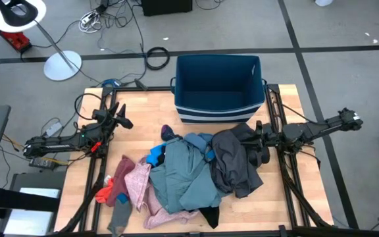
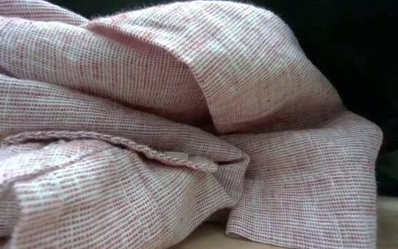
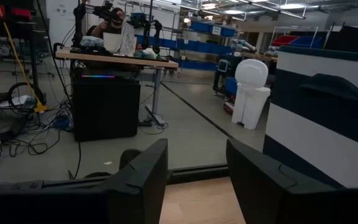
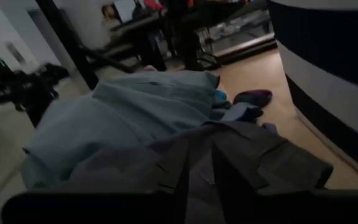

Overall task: Sort clothes
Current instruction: Put the dark gray pants into the blue bin

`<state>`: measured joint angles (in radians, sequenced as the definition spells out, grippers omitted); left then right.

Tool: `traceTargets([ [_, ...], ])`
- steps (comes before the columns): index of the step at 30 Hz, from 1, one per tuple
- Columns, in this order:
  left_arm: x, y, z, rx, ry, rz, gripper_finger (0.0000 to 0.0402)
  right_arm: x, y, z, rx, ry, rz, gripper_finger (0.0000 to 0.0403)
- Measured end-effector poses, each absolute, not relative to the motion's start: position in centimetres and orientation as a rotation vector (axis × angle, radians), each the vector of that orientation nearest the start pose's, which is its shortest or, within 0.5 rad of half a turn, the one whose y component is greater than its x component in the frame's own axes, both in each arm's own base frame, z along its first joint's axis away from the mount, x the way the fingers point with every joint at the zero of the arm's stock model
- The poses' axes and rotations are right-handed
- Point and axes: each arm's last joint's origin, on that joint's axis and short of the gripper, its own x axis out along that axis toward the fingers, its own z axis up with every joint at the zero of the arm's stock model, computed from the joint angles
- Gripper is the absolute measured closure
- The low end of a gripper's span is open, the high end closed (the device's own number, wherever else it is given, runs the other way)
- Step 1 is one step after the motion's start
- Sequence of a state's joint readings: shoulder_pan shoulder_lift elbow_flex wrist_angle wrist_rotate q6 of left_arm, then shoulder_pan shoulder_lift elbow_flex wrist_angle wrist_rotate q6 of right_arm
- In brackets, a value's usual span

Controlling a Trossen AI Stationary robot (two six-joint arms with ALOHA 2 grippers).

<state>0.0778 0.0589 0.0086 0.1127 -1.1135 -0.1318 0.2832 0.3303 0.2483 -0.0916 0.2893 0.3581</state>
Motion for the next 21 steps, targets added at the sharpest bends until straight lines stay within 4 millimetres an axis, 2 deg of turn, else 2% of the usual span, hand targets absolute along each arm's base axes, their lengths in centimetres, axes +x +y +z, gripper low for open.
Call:
traceTargets([
  [6, 8.2, 3.2, 17.2, -0.148, -0.135, 1.186, 0.0232, 13.0, 2.9, 25.3, 0.264, 0.356, -0.08, 0.0345],
  [15, 8.2, 3.2, 17.2, -0.148, -0.135, 1.186, 0.0232, 16.9, 3.7, 32.5, 0.5, 0.504, -0.219, 0.0373],
  [18, 8.2, 3.2, 17.2, -0.148, -0.135, 1.186, 0.0232, 18.2, 4.0, 34.2, 0.526, 0.585, -0.259, 0.0396],
  [21, 8.2, 3.2, 17.2, -0.148, -0.135, 1.186, 0.0232, 19.8, 4.5, 35.6, 0.553, 0.648, -0.3, 0.0397],
])
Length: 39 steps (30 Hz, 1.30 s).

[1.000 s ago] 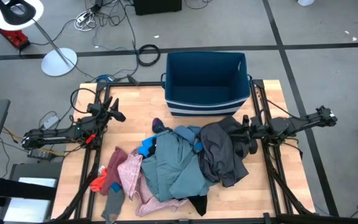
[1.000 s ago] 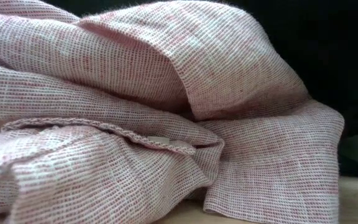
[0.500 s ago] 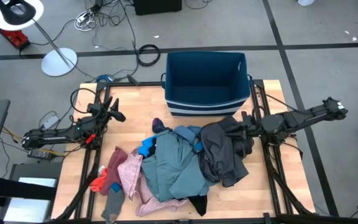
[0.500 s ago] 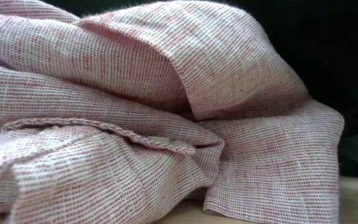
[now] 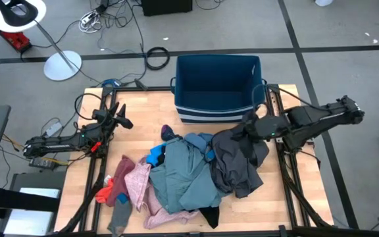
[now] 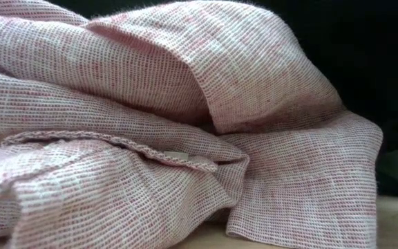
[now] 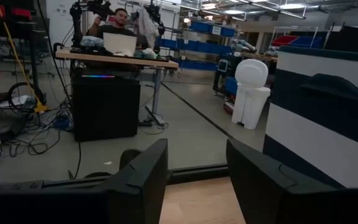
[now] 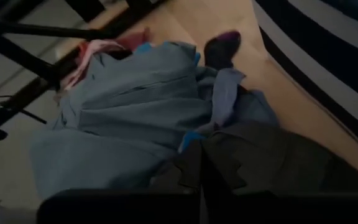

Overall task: Sort clothes
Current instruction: Put the dark gray pants into the blue bin

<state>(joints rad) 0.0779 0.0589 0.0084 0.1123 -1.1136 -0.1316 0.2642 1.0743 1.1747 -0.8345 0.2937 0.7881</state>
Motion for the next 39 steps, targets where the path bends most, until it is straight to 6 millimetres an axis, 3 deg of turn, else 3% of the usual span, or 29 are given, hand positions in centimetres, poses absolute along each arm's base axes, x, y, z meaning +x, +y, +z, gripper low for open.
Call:
traceTargets([
  [6, 8.2, 3.2, 17.2, -0.148, -0.135, 1.186, 0.0232, 22.8, 5.4, 36.3, 0.607, 0.824, -0.41, 0.04],
  [11, 8.2, 3.2, 17.2, -0.148, -0.136, 1.186, 0.0232, 24.5, 6.3, 34.9, 0.715, 1.012, -0.413, 0.0397],
  [16, 8.2, 3.2, 17.2, -0.148, -0.136, 1.186, 0.0232, 25.1, 6.8, 33.5, 0.814, 1.15, -0.42, 0.04],
  [24, 8.2, 3.2, 17.2, -0.148, -0.135, 1.186, 0.0232, 24.7, 6.7, 33.1, 0.872, 1.194, -0.523, 0.0385],
  [30, 8.2, 3.2, 17.2, -0.148, -0.135, 1.186, 0.0232, 24.7, 6.8, 33.1, 0.924, 1.181, -0.559, 0.0334],
  [39, 8.2, 3.2, 17.2, -0.148, -0.135, 1.186, 0.0232, 24.9, 7.0, 33.0, 0.948, 1.139, -0.619, 0.0201],
])
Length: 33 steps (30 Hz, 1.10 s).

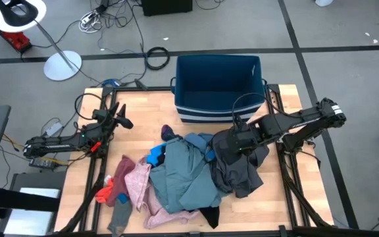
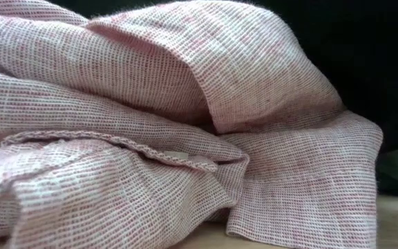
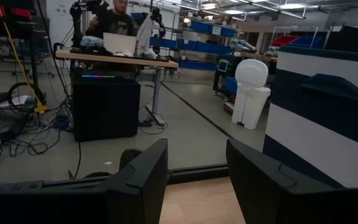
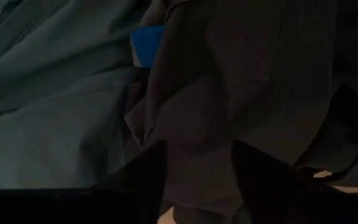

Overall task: Sort clothes
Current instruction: Put the dark gray pants into the blue bin

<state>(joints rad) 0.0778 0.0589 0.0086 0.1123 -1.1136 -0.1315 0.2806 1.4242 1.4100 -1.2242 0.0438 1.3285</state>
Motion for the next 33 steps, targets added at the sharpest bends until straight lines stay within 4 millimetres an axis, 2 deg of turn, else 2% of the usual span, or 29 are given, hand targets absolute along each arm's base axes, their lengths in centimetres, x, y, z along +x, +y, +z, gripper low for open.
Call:
traceTargets([
  [4, 8.2, 3.2, 17.2, -0.148, -0.135, 1.186, 0.0232, 25.6, 7.5, 32.2, 0.949, 1.159, -0.628, 0.0159],
  [8, 8.2, 3.2, 17.1, -0.147, -0.133, 1.186, 0.0232, 26.7, 8.0, 30.8, 0.919, 1.222, -0.632, 0.014],
  [14, 8.2, 3.2, 17.1, -0.147, -0.133, 1.186, 0.0232, 28.3, 8.6, 28.4, 0.848, 1.313, -0.656, 0.0141],
  [20, 8.2, 3.2, 17.1, -0.147, -0.134, 1.186, 0.0232, 29.9, 9.1, 25.4, 0.785, 1.396, -0.716, 0.016],
  [23, 8.2, 3.2, 17.1, -0.147, -0.133, 1.186, 0.0232, 30.6, 9.3, 24.0, 0.757, 1.431, -0.738, 0.0181],
  [26, 8.2, 3.2, 17.1, -0.147, -0.134, 1.186, 0.0232, 31.0, 9.4, 22.9, 0.732, 1.459, -0.753, 0.0221],
  [32, 8.2, 3.2, 17.1, -0.147, -0.133, 1.186, 0.0232, 31.1, 9.4, 22.8, 0.72, 1.45, -0.762, 0.0371],
  [33, 8.2, 3.2, 17.1, -0.147, -0.134, 1.186, 0.0232, 31.1, 9.4, 22.9, 0.723, 1.445, -0.762, 0.0385],
])
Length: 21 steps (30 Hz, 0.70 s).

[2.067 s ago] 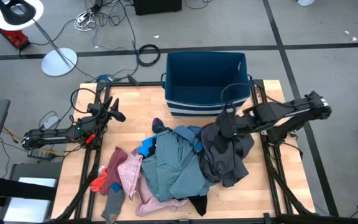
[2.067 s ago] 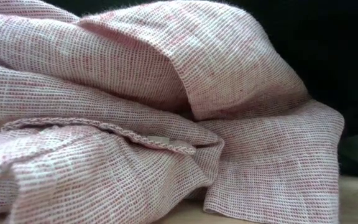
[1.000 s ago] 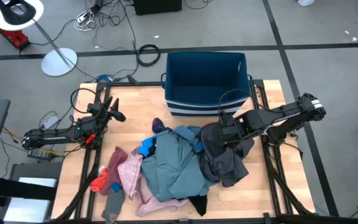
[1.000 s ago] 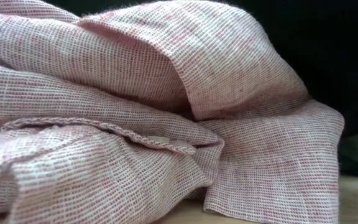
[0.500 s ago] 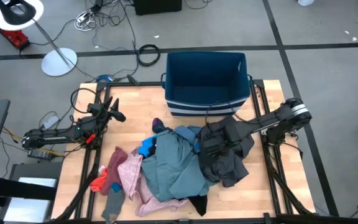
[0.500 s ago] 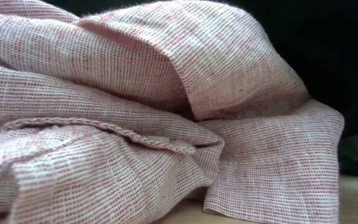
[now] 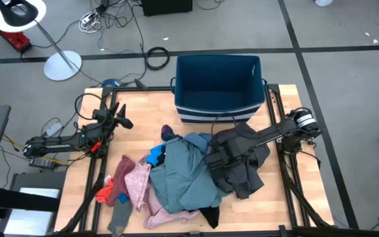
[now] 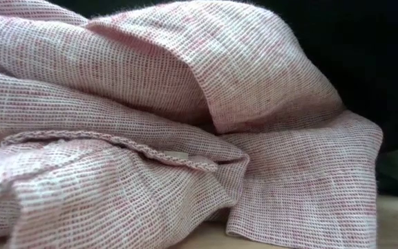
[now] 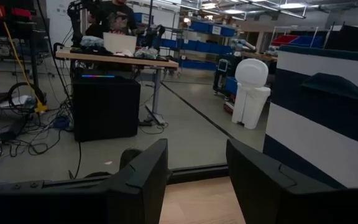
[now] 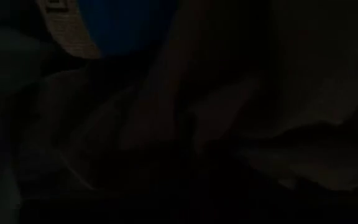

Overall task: Sort clothes
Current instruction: Put the dark gray pants into the blue bin

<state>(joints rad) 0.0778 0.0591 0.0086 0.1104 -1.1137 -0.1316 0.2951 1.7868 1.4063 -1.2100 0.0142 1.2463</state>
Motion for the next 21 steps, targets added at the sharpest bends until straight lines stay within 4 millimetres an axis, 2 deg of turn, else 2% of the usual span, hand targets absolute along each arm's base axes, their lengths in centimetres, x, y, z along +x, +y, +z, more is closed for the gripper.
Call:
traceTargets([
  [8, 8.2, 3.2, 17.1, -0.147, -0.134, 1.186, 0.0232, 29.7, 8.9, 26.3, 0.82, 1.314, -0.779, 0.0395],
  [14, 8.2, 3.2, 17.1, -0.147, -0.133, 1.186, 0.0232, 28.7, 8.1, 30.8, 0.839, 1.079, -0.777, 0.0397],
  [21, 8.2, 3.2, 17.1, -0.147, -0.133, 1.186, 0.0232, 28.2, 6.7, 35.9, 0.77, 0.846, -0.751, 0.0397],
])
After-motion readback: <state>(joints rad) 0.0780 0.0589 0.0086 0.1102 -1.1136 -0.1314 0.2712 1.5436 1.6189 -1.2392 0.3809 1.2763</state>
